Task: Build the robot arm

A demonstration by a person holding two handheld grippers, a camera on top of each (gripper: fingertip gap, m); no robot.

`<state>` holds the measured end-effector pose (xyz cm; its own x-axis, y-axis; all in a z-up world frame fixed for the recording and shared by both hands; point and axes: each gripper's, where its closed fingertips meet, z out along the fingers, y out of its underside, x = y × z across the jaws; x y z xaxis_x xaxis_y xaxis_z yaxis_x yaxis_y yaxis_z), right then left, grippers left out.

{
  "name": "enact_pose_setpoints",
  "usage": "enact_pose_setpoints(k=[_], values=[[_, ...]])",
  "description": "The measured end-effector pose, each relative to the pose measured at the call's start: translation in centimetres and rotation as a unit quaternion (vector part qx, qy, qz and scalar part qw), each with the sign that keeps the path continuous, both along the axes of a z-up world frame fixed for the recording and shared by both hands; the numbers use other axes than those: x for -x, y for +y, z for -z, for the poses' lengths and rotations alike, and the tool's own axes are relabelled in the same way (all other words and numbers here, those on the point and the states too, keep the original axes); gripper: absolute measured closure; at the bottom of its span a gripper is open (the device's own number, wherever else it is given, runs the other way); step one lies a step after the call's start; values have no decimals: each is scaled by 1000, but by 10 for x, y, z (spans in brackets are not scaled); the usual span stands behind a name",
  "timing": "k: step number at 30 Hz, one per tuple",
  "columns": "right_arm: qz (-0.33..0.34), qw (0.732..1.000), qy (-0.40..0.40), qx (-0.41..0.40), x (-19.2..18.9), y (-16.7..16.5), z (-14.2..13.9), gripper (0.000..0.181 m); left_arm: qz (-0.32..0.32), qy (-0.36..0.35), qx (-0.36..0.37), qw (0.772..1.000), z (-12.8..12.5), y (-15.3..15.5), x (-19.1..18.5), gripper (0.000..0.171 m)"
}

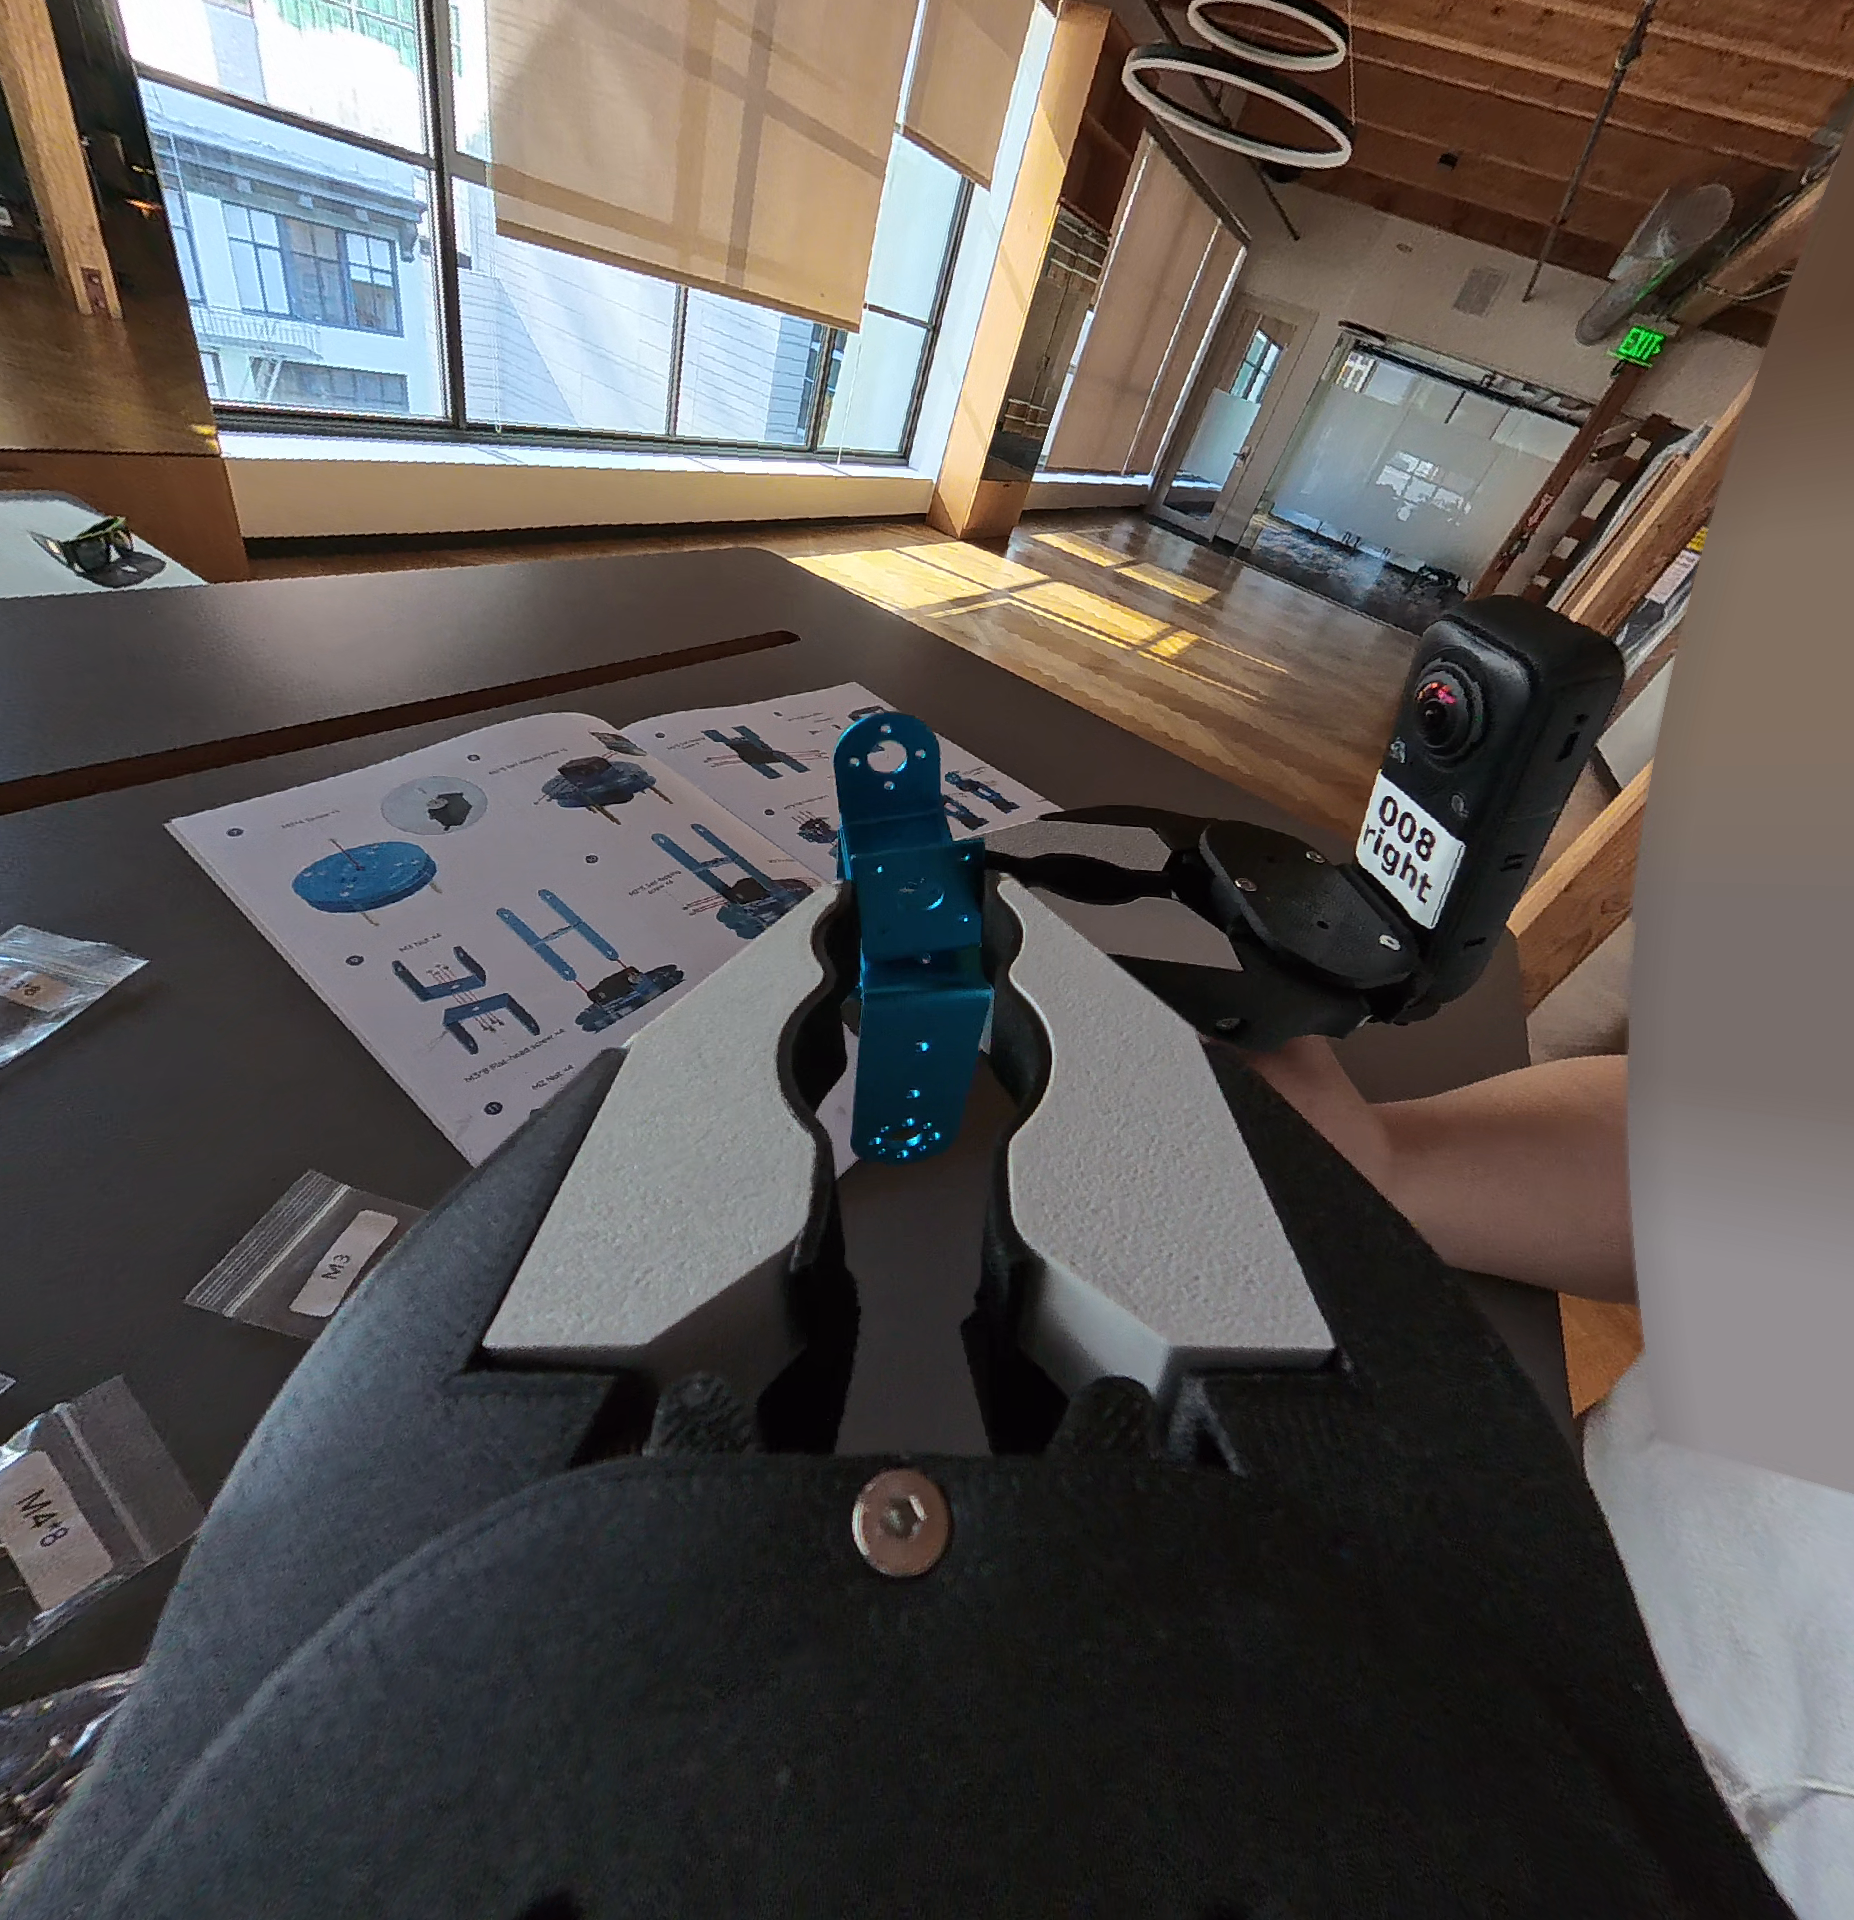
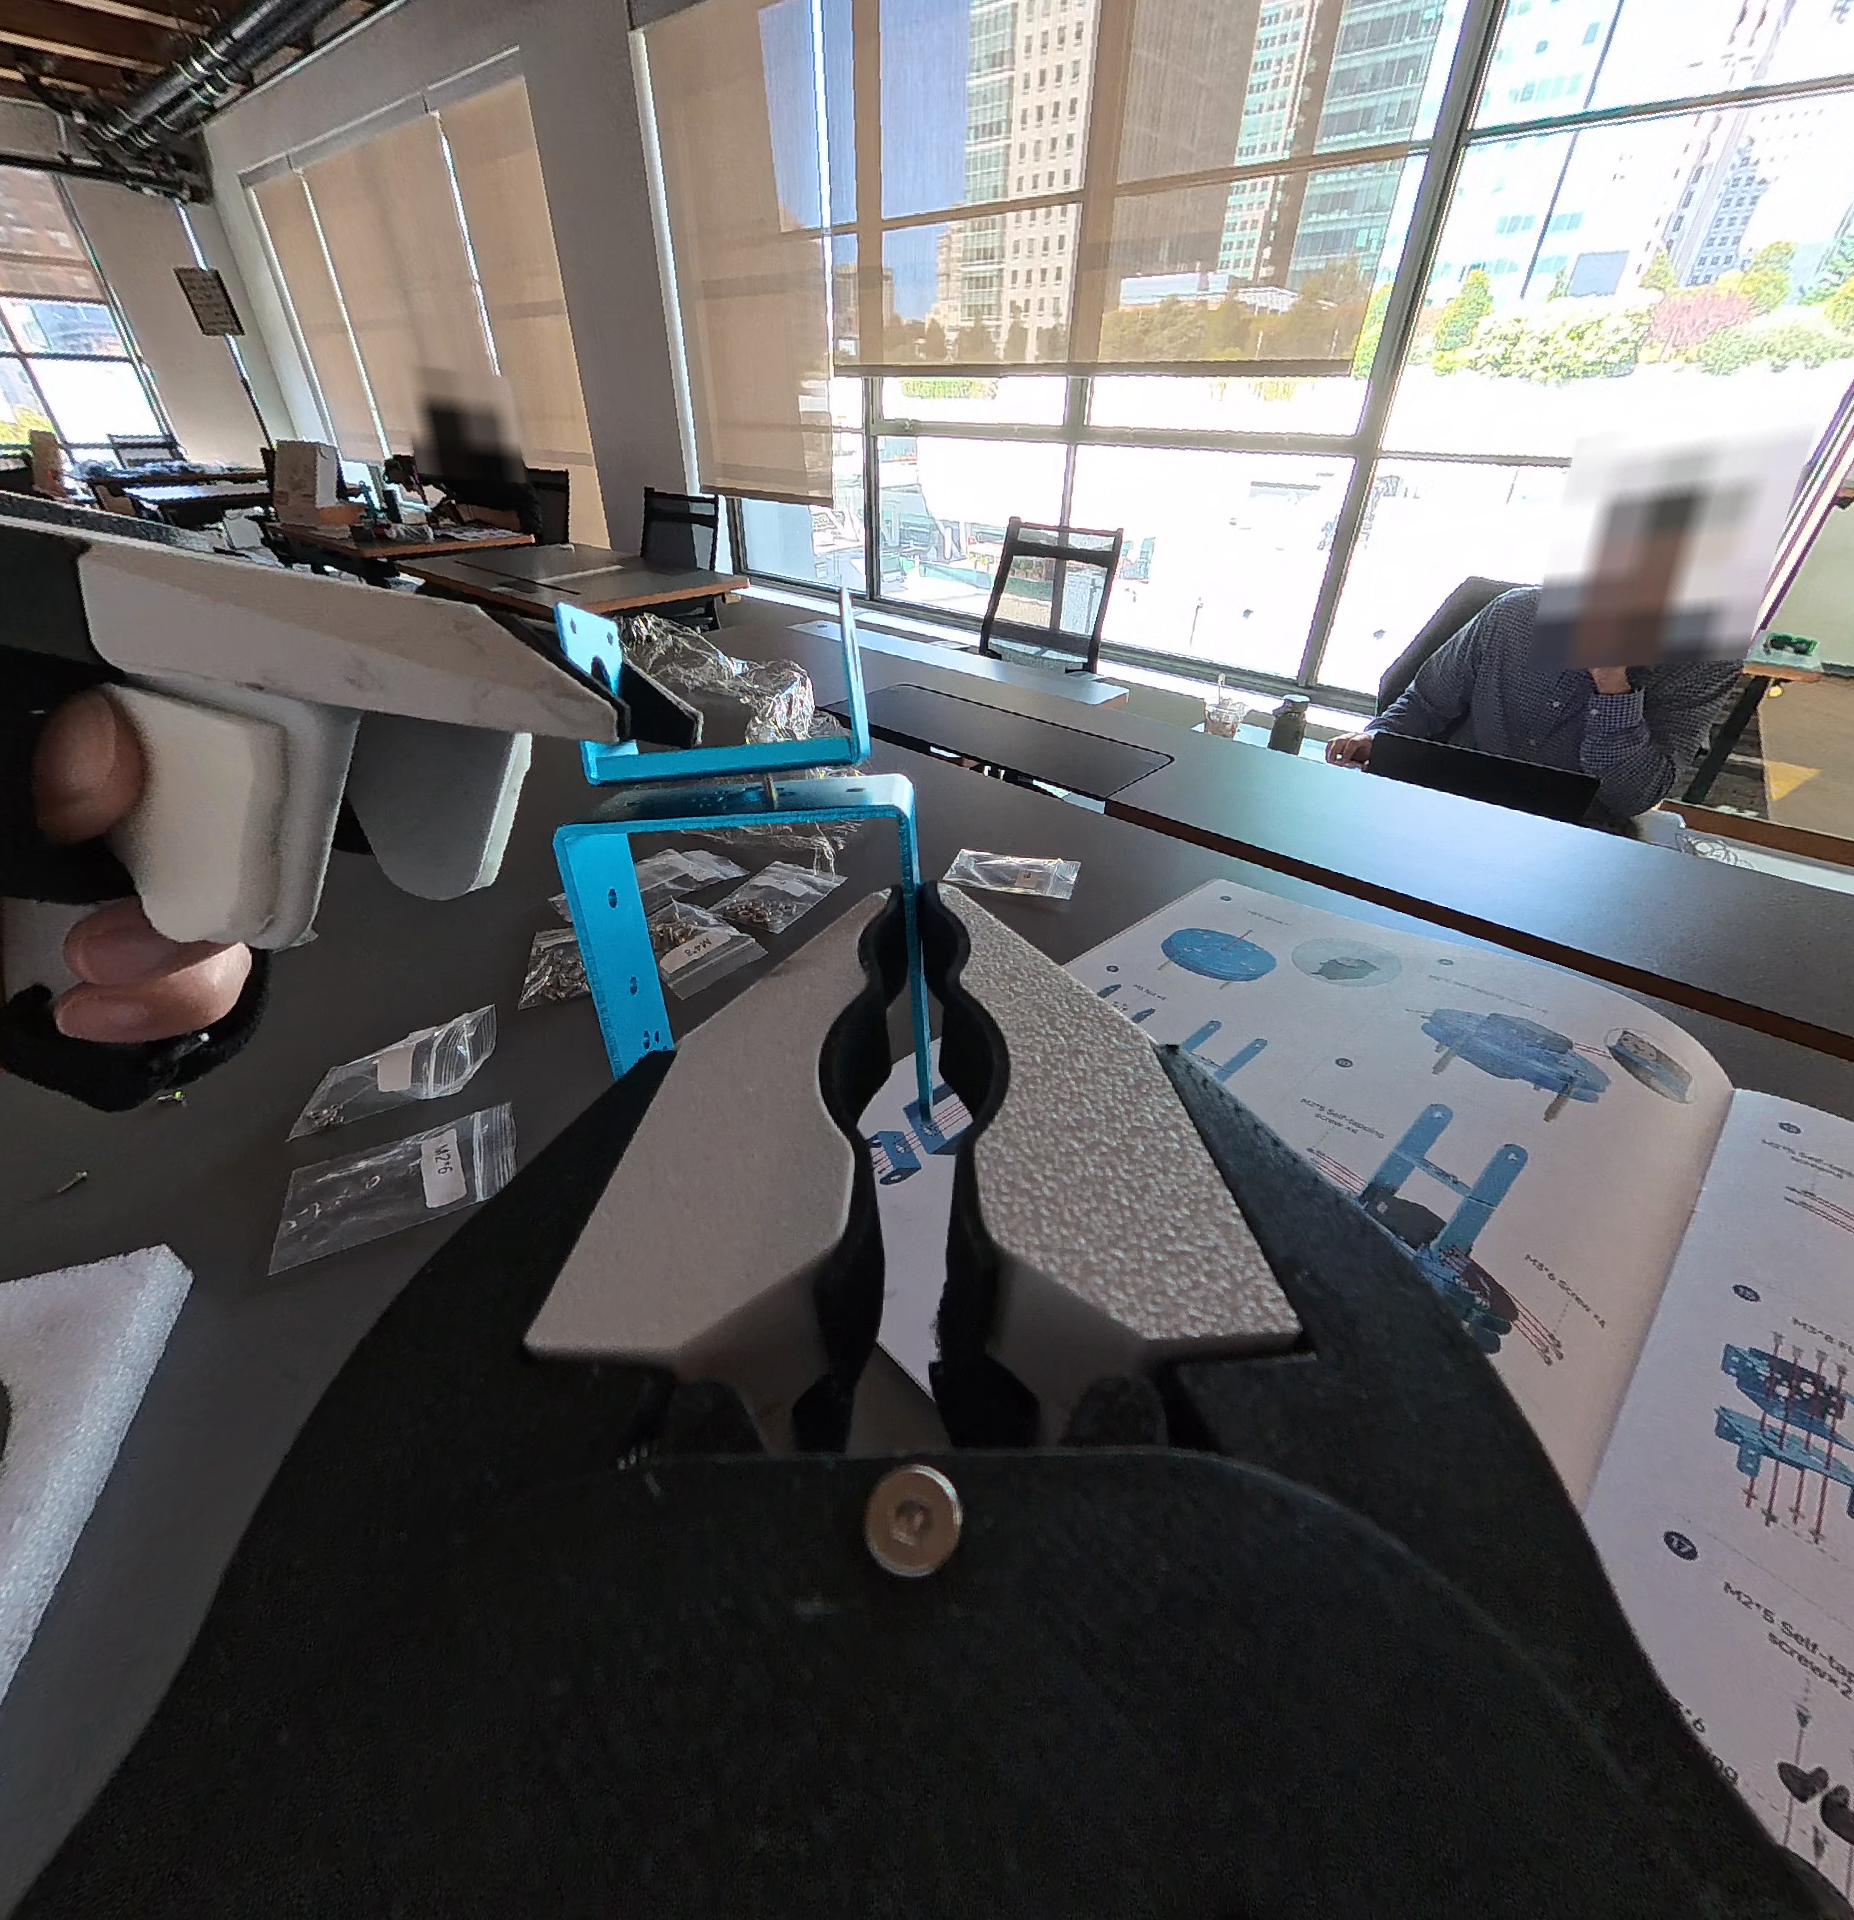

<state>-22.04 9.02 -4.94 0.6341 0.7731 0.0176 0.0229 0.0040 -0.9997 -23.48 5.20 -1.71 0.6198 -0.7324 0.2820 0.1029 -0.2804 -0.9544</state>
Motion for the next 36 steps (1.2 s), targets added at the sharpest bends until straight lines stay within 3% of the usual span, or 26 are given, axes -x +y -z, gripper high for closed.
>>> enact_pose_setpoints(k=[28, 36], values=[[-1, 1000, 2, 1, -1, 0, -1, 181, 3, 4, 3, 1000, 2, 0, -2, 150], [1, 1000, 2, 2, -2, 1, 0, 181, -4, 49, -24, 998, 5, -1, -5, 150]])
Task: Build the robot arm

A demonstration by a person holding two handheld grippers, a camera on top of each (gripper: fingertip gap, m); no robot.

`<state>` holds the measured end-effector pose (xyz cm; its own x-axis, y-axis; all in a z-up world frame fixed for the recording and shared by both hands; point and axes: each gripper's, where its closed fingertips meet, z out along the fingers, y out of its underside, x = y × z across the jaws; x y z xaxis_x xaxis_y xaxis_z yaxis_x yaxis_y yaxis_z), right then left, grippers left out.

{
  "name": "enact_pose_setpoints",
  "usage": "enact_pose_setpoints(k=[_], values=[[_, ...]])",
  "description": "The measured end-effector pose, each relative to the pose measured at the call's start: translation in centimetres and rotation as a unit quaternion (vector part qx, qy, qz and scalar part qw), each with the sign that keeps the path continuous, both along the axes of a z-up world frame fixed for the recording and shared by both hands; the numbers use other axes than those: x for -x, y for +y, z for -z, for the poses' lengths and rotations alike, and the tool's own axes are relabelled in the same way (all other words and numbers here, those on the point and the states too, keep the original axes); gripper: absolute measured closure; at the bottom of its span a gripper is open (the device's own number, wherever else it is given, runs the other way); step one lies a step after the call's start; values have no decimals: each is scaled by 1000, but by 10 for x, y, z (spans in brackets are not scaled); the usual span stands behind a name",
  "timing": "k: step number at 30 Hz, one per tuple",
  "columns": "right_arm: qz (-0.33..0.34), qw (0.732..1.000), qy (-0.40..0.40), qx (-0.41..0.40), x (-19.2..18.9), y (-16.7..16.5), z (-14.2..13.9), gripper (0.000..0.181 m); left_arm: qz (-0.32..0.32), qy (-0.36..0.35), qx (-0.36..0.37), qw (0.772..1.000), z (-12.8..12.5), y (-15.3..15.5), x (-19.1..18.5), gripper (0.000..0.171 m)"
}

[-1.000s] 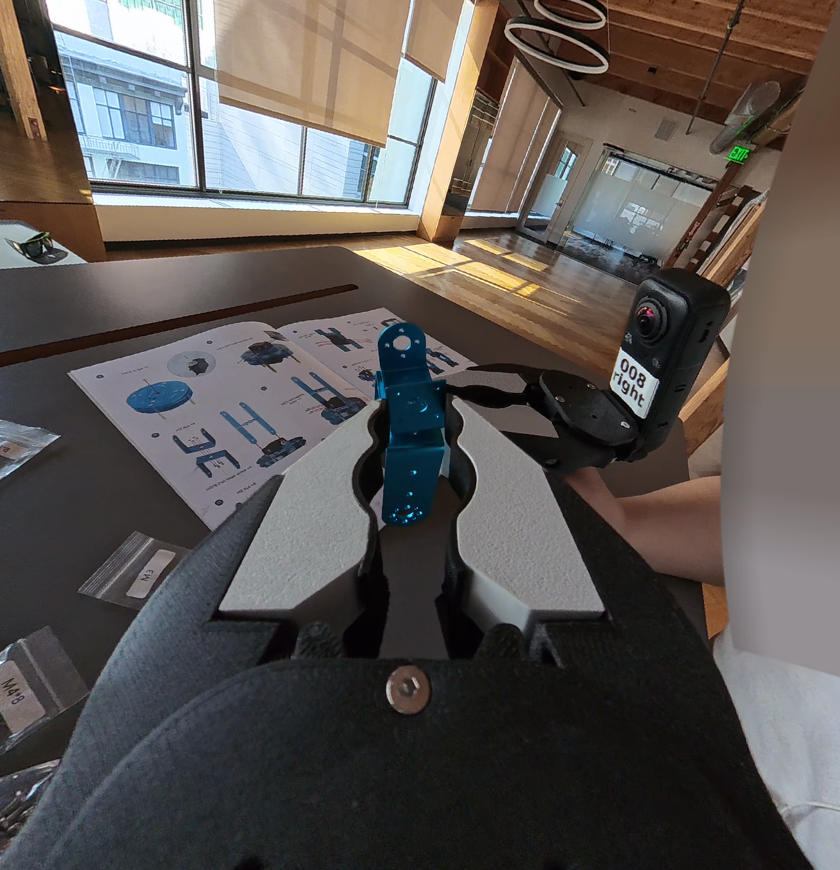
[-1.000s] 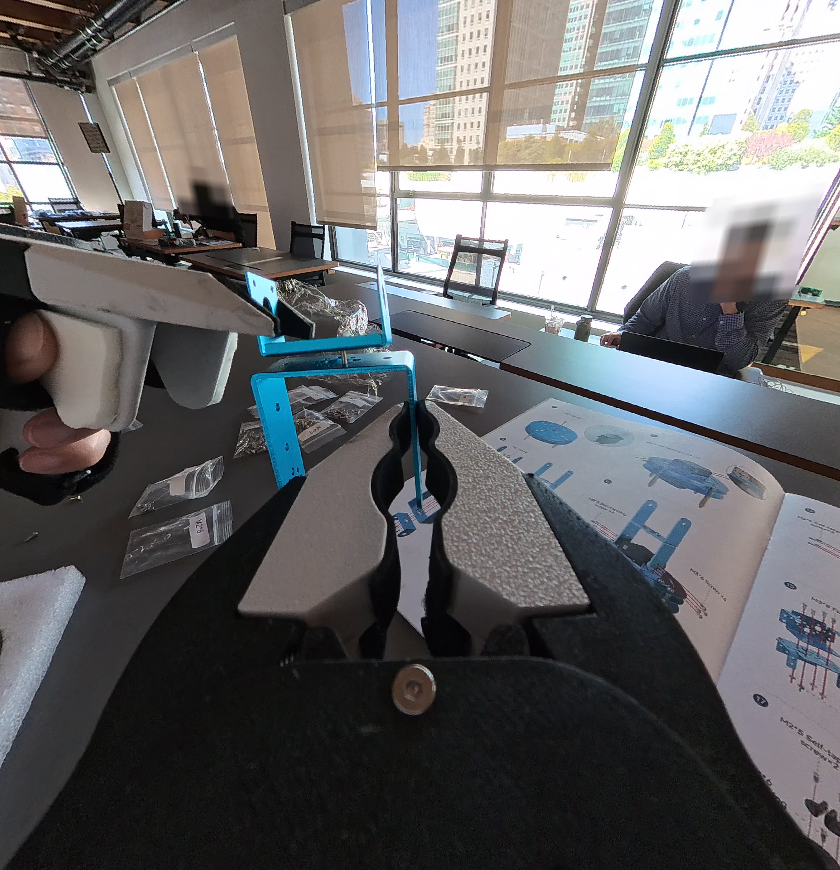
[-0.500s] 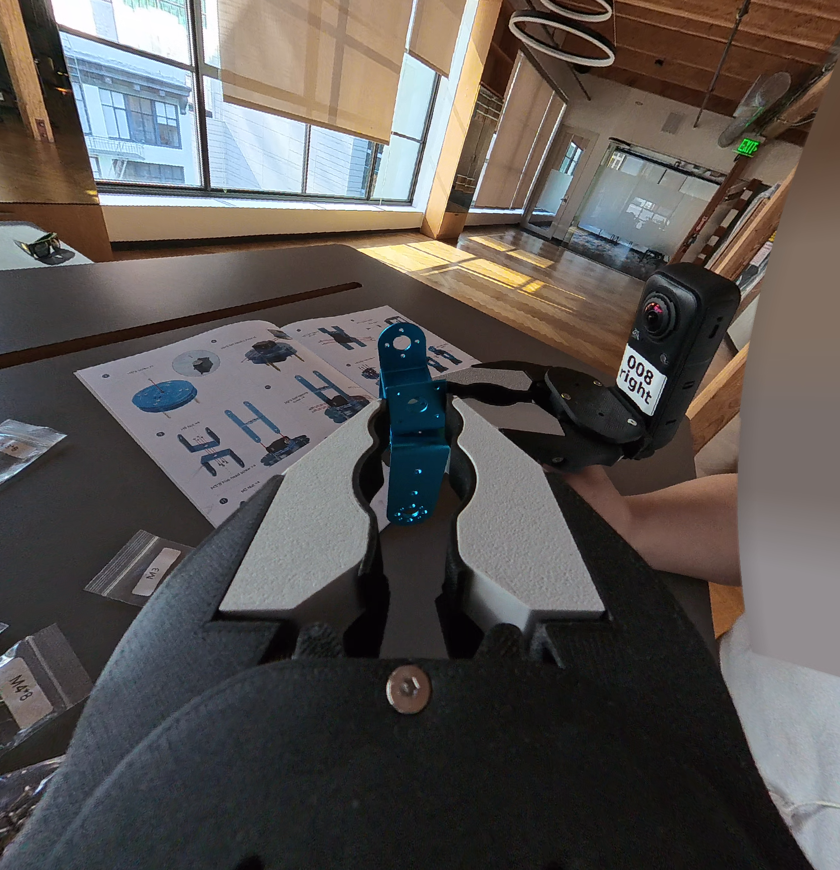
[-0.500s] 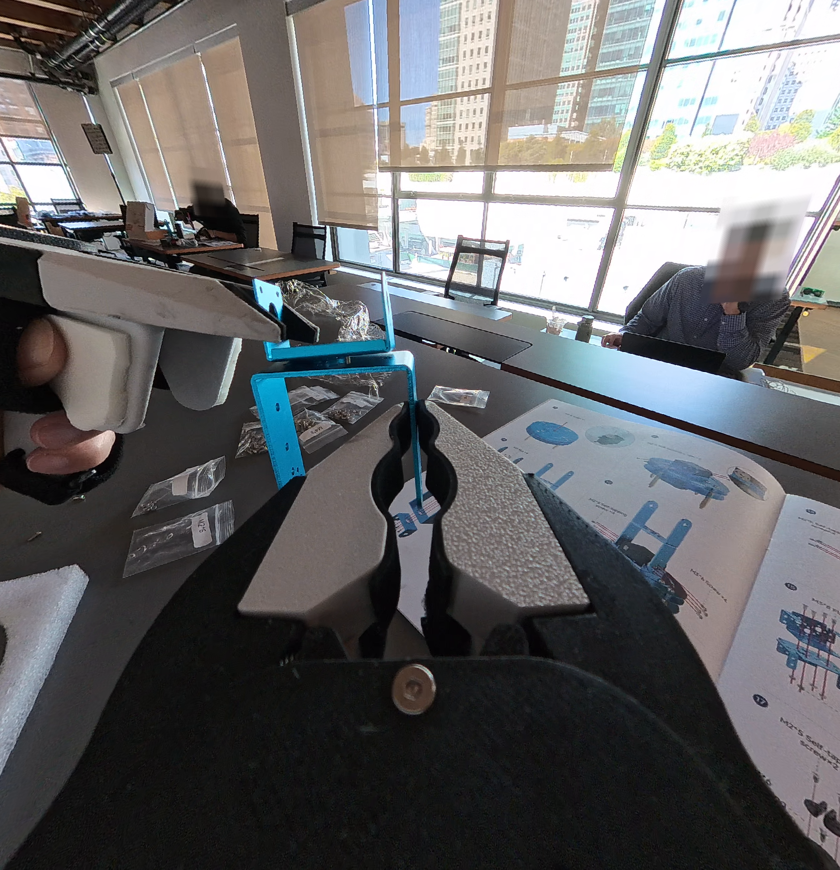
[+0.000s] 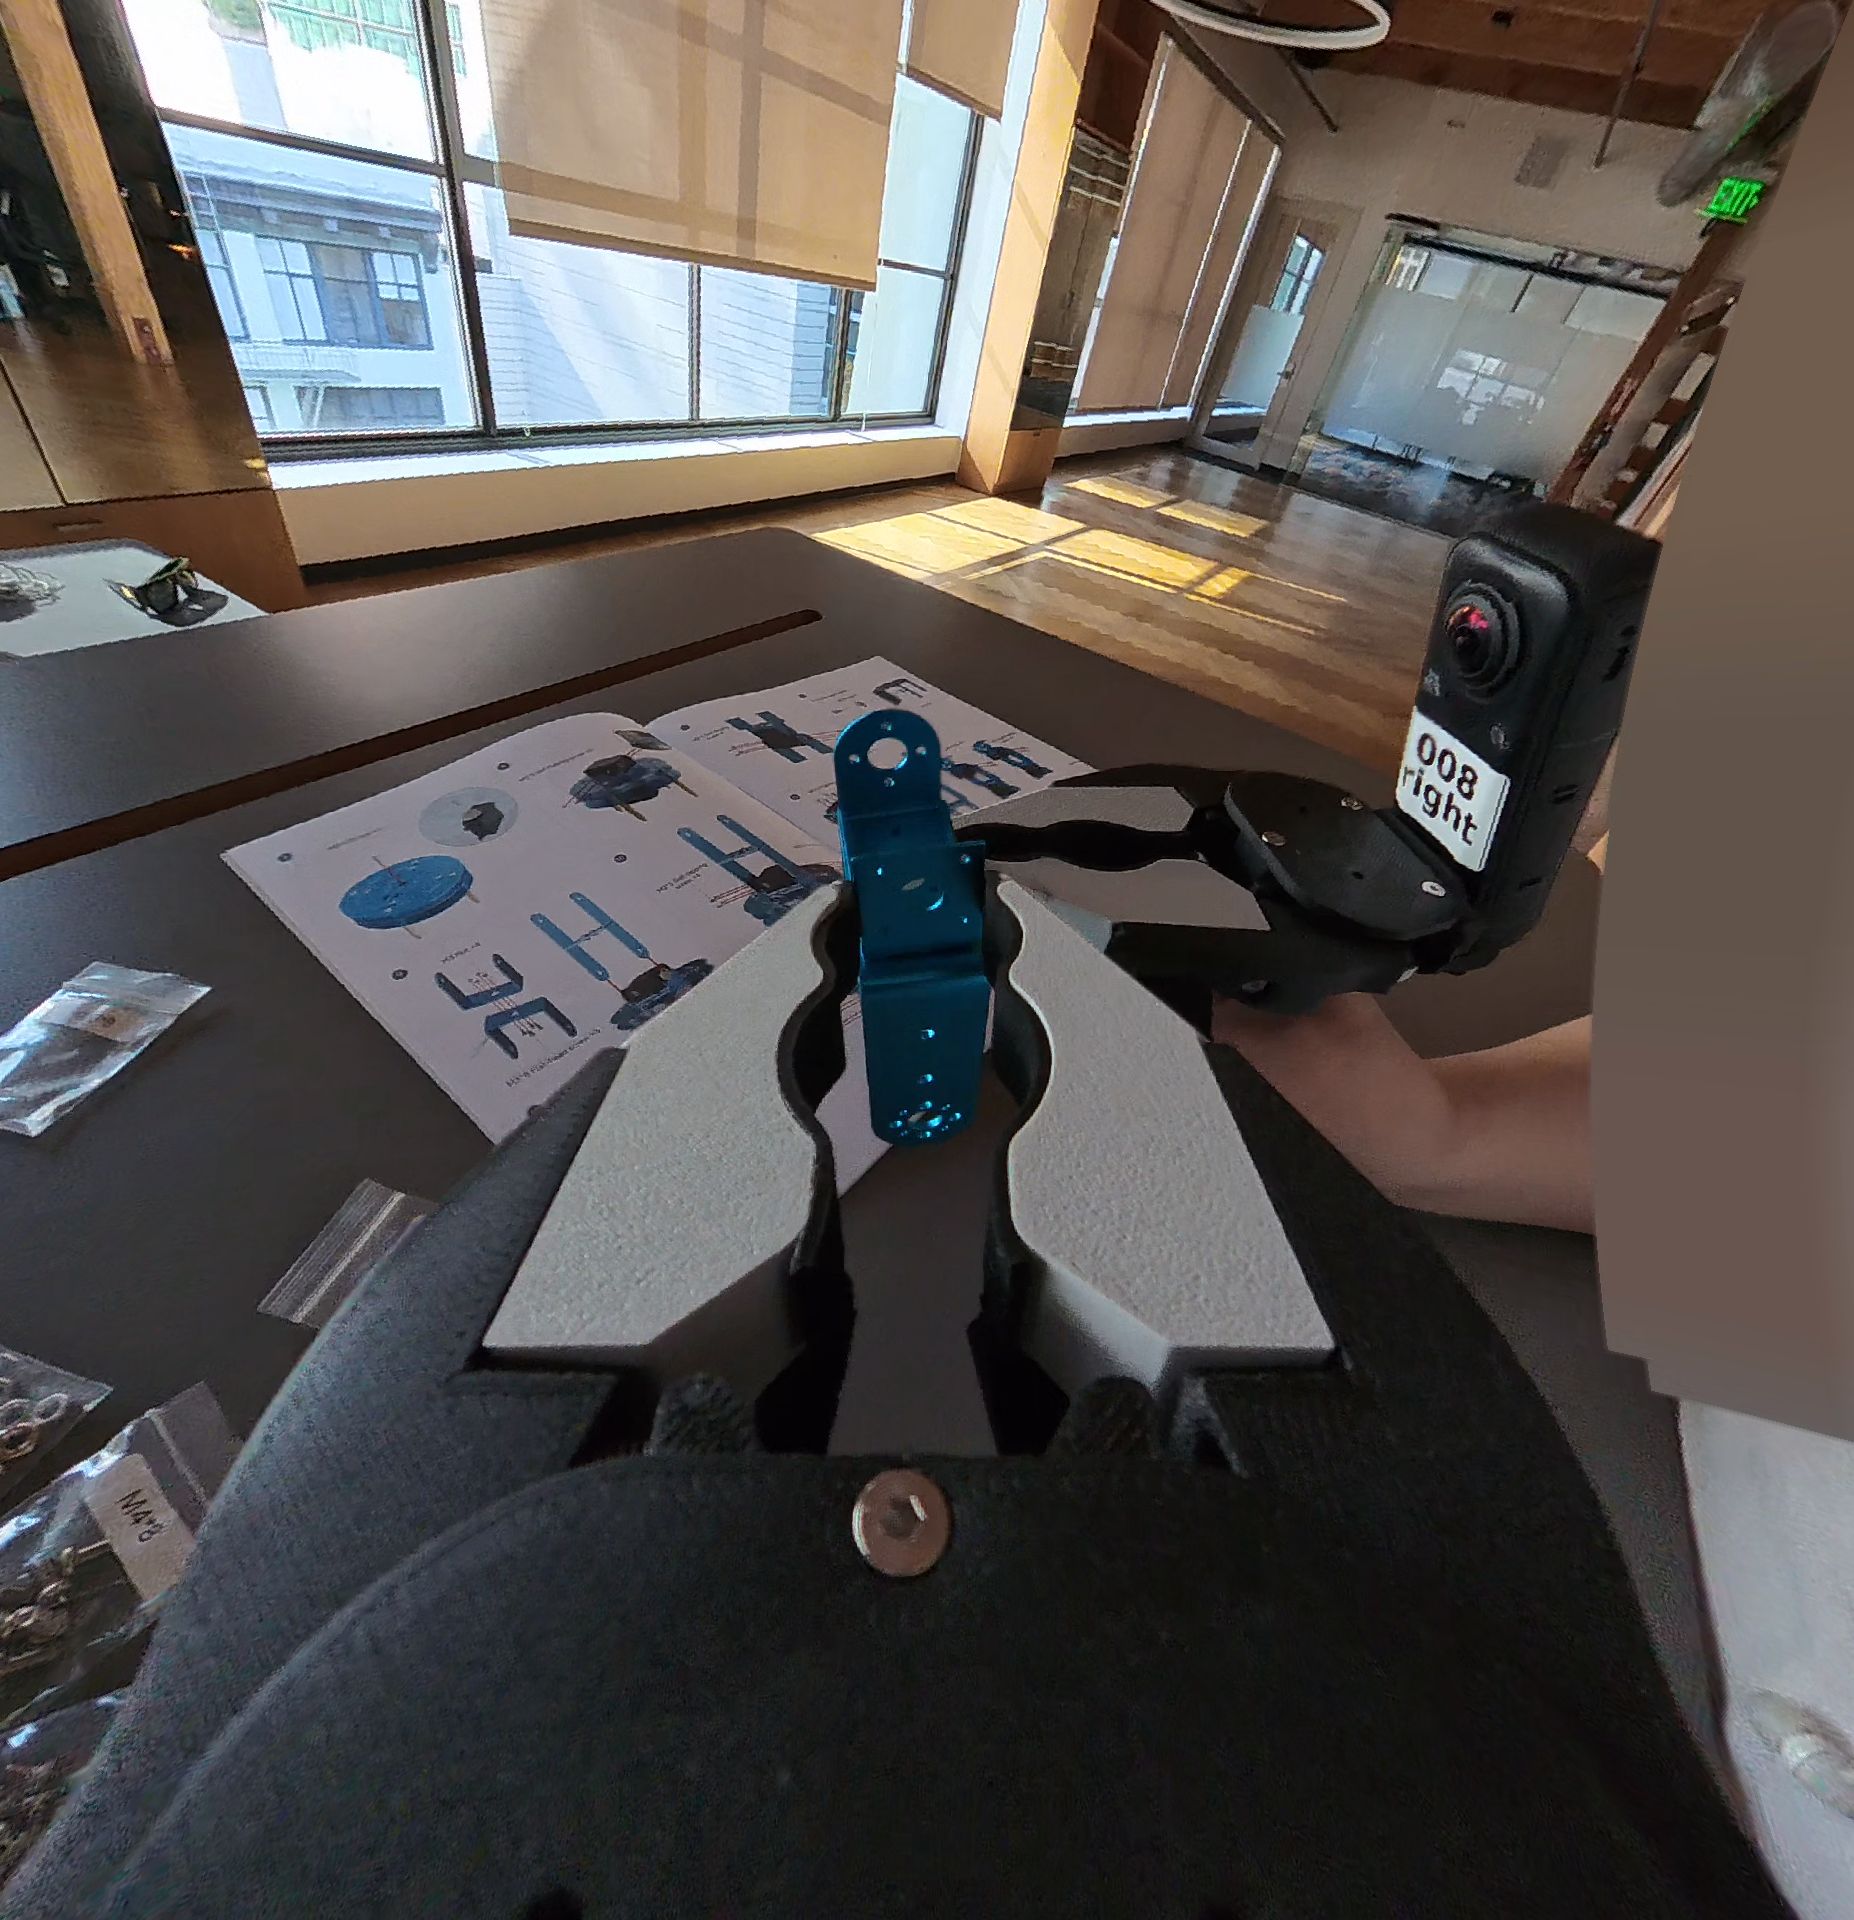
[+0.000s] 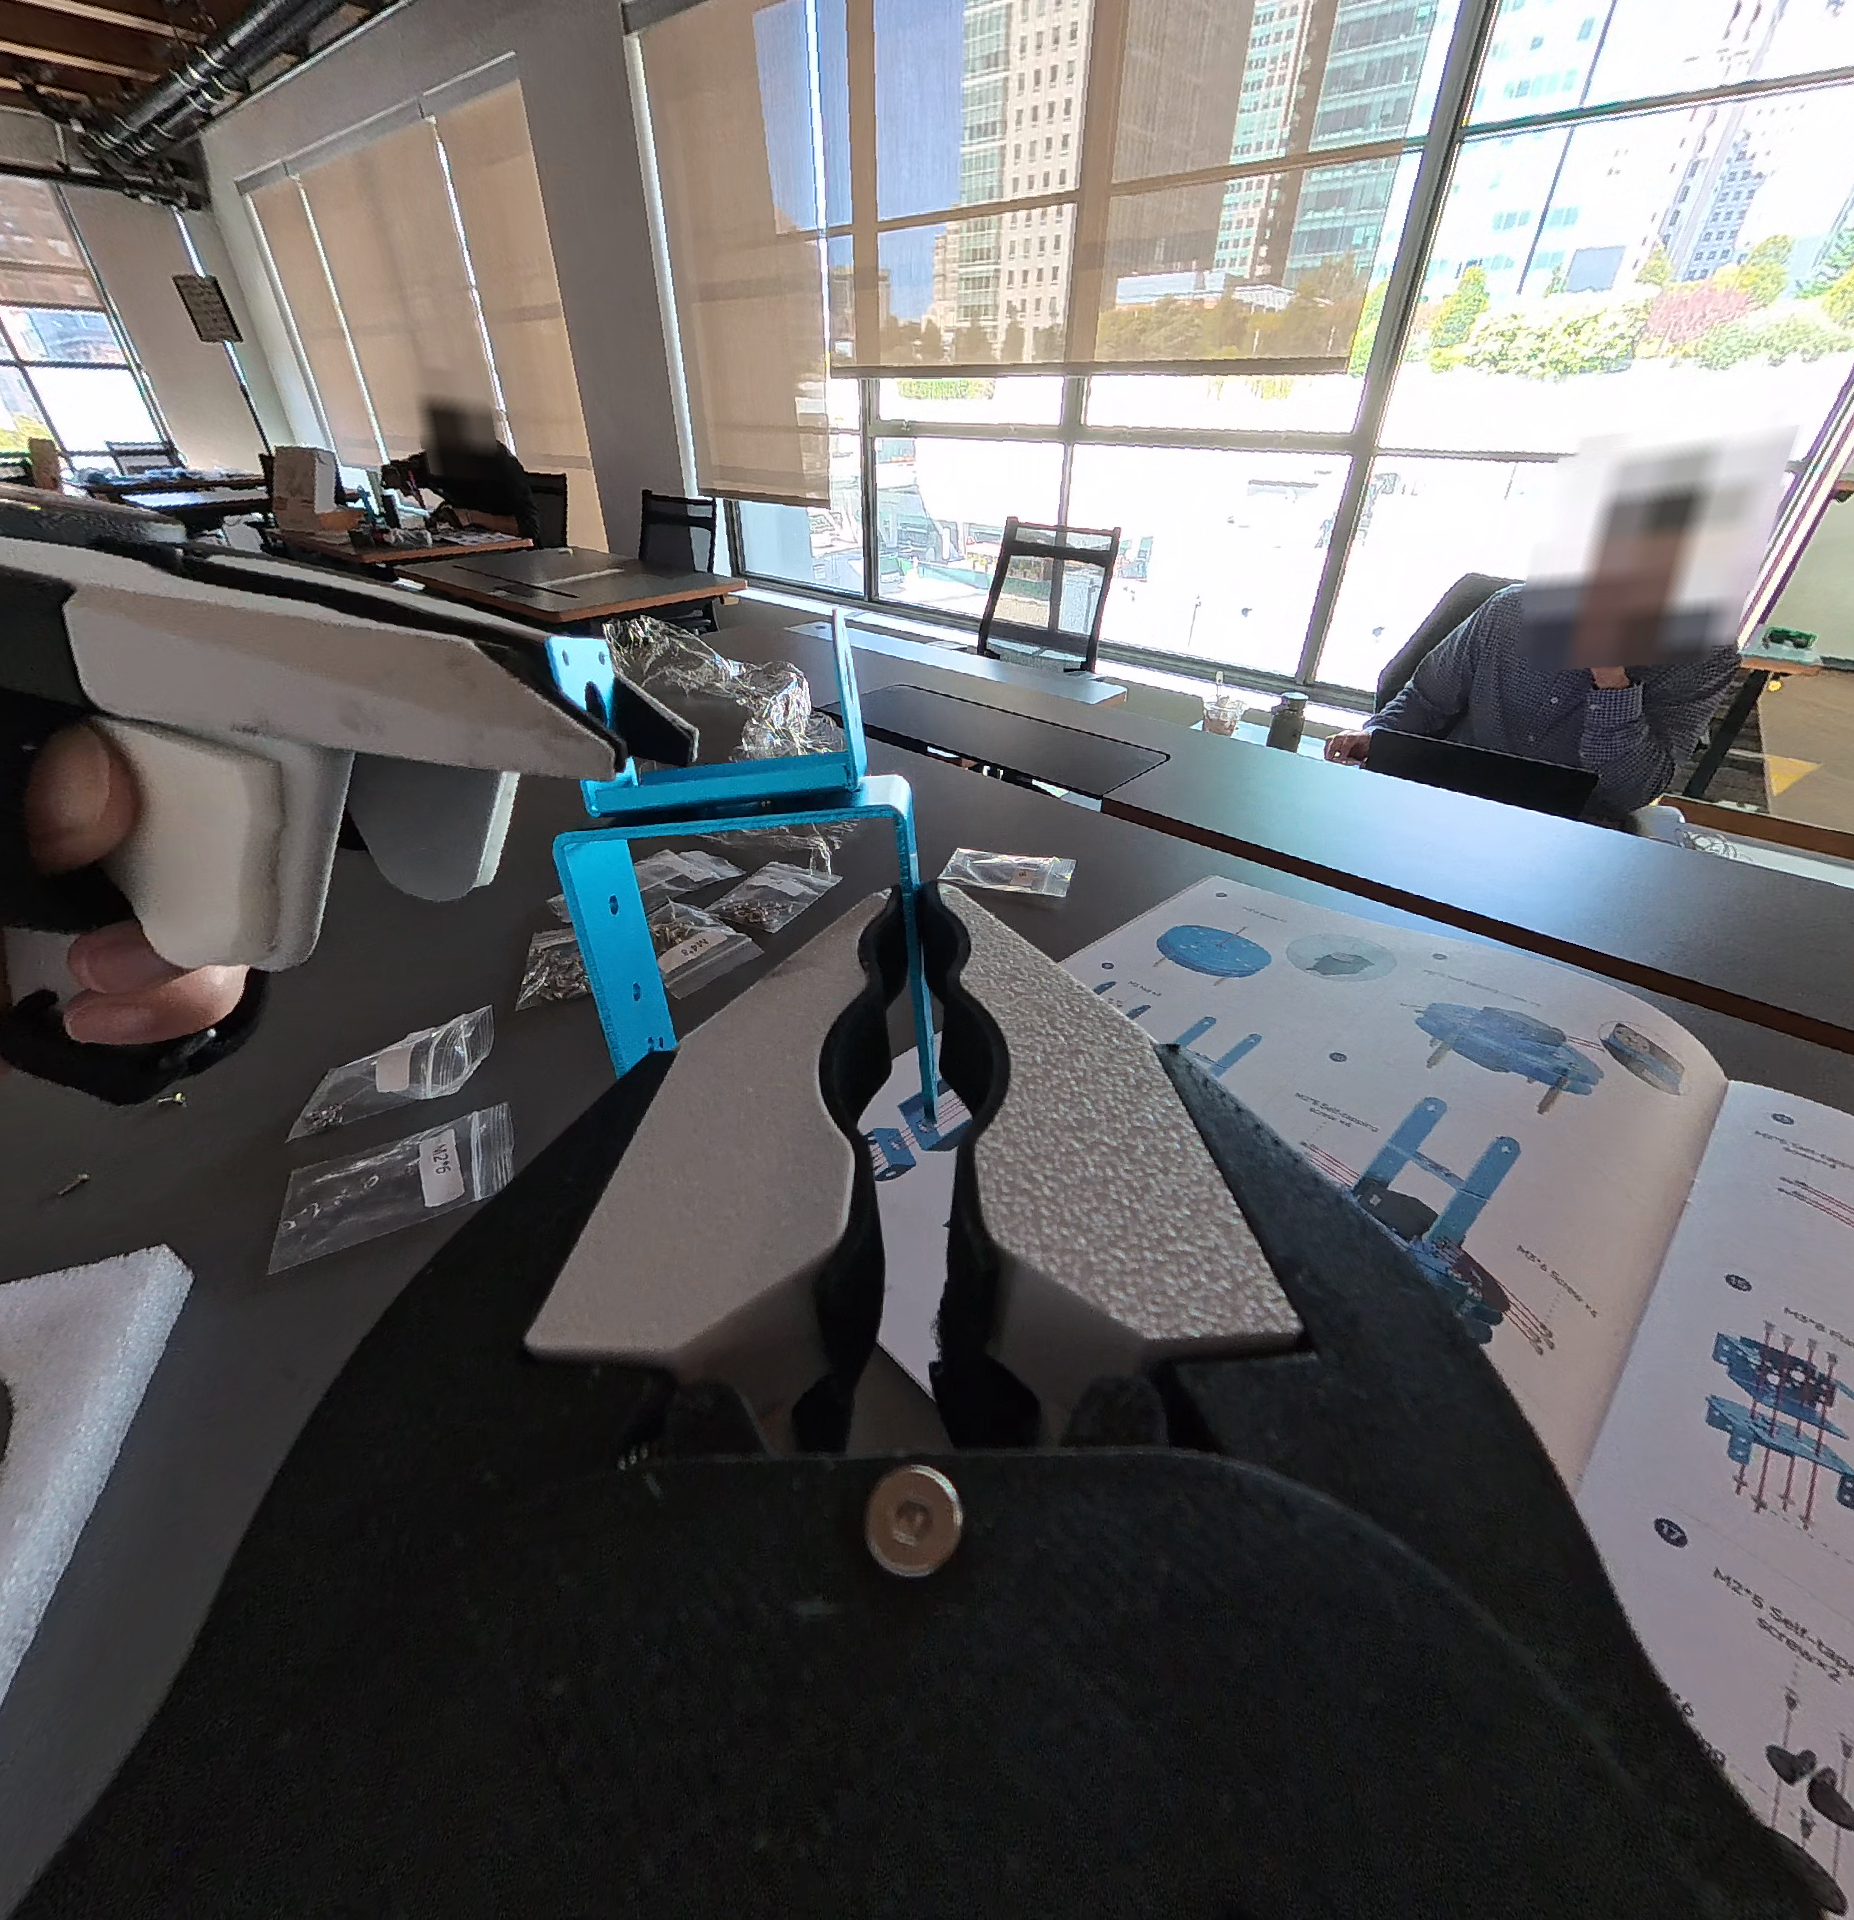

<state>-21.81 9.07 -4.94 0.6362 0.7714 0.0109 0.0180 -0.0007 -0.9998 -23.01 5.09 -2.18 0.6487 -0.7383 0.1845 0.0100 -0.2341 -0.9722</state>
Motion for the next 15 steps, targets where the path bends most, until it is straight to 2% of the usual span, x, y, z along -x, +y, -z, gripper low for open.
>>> enact_pose_setpoints(k=[6, 10, 15], values=[[2, 1000, 2, 0, -1, 1, 0, 181, -10, 28, -18, 999, 2, 0, -2, 148], [0, 1000, 6, -3, -1, -1, -2, 181, -12, 22, -8, 1000, 2, 1, -1, 132], [0, 1000, 13, -7, -3, -2, -5, 181, -10, 16, -12, 1000, -1, 0, -1, 129]])
